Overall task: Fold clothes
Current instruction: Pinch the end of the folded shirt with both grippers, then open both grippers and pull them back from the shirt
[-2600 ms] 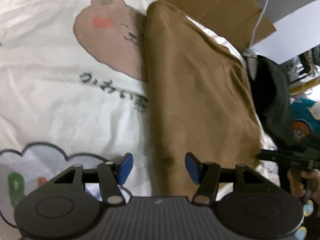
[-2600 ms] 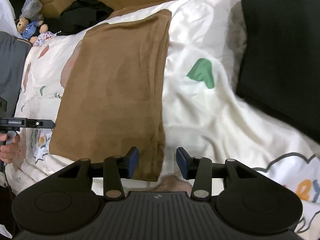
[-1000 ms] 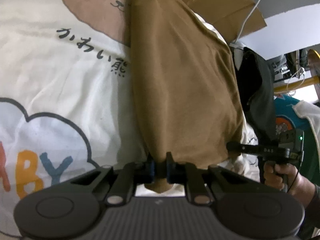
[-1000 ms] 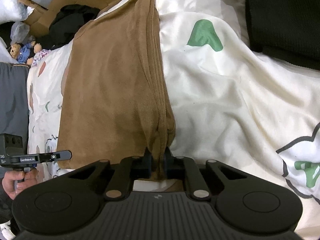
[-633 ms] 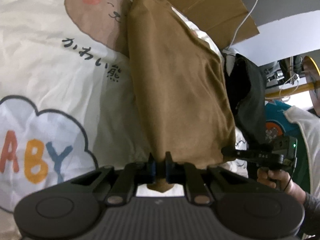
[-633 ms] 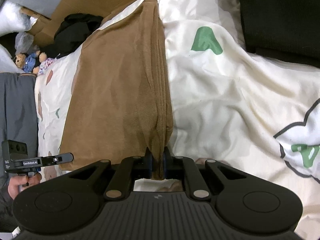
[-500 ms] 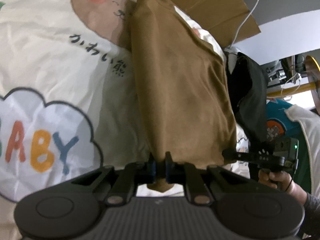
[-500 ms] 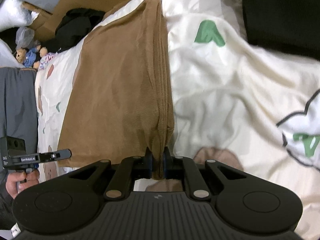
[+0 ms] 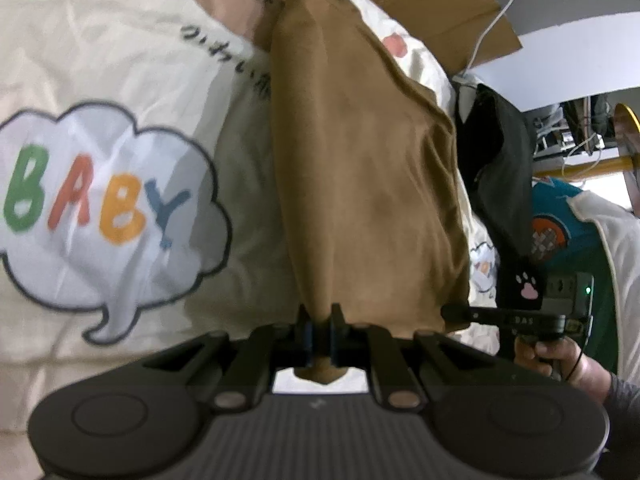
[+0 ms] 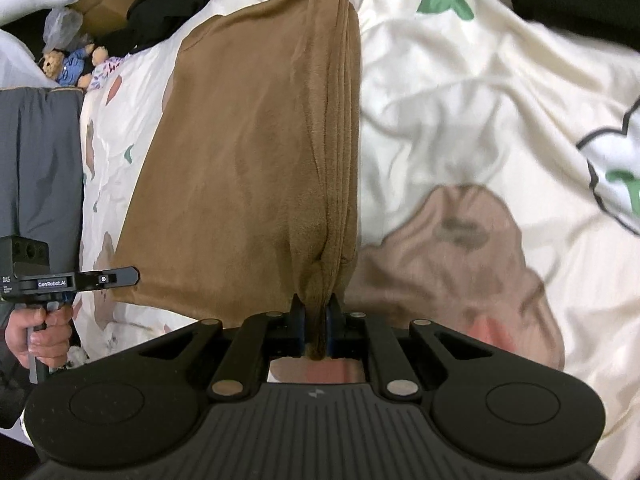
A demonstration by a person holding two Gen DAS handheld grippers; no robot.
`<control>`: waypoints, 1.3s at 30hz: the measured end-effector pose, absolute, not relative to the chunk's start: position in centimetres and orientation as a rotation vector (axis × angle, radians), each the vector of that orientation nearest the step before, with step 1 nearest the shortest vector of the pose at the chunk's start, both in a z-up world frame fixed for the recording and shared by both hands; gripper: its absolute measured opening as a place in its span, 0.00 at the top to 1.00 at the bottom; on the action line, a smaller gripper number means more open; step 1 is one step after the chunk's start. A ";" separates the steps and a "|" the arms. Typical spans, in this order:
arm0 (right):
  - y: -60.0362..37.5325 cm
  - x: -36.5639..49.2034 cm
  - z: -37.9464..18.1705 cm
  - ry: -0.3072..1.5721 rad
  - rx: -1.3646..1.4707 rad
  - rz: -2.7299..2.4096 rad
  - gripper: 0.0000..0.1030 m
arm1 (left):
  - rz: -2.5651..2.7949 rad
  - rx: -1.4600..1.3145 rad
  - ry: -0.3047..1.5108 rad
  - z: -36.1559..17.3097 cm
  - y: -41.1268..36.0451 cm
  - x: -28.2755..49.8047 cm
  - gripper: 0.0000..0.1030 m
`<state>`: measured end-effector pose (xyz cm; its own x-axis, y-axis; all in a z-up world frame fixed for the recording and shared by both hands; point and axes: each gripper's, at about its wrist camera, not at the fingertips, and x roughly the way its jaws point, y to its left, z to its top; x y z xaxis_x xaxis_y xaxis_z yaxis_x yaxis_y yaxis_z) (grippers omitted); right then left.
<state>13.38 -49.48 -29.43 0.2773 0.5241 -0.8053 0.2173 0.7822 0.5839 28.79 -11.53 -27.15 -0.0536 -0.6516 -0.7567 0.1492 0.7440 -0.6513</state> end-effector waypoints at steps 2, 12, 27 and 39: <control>-49.3 13.0 -29.8 1.316 0.682 0.229 0.91 | -0.676 -0.420 1.506 -27.6 -11.6 28.5 0.92; -49.0 12.5 -30.7 1.336 0.642 0.250 0.90 | -0.646 -0.370 1.536 -29.0 -11.1 28.3 0.82; -51.7 13.7 -28.0 1.278 0.532 0.265 0.63 | -0.548 -0.196 1.423 -26.7 -9.2 31.1 0.58; -54.4 16.0 -25.3 1.157 0.382 0.117 0.63 | -0.546 -0.224 1.304 -24.8 -10.3 35.2 0.49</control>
<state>16.04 -54.36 -25.26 0.4046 0.2848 -0.8690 0.1050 0.9295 0.3535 35.24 -10.29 -24.80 0.1606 -0.5002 -0.8509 0.2549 0.8539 -0.4538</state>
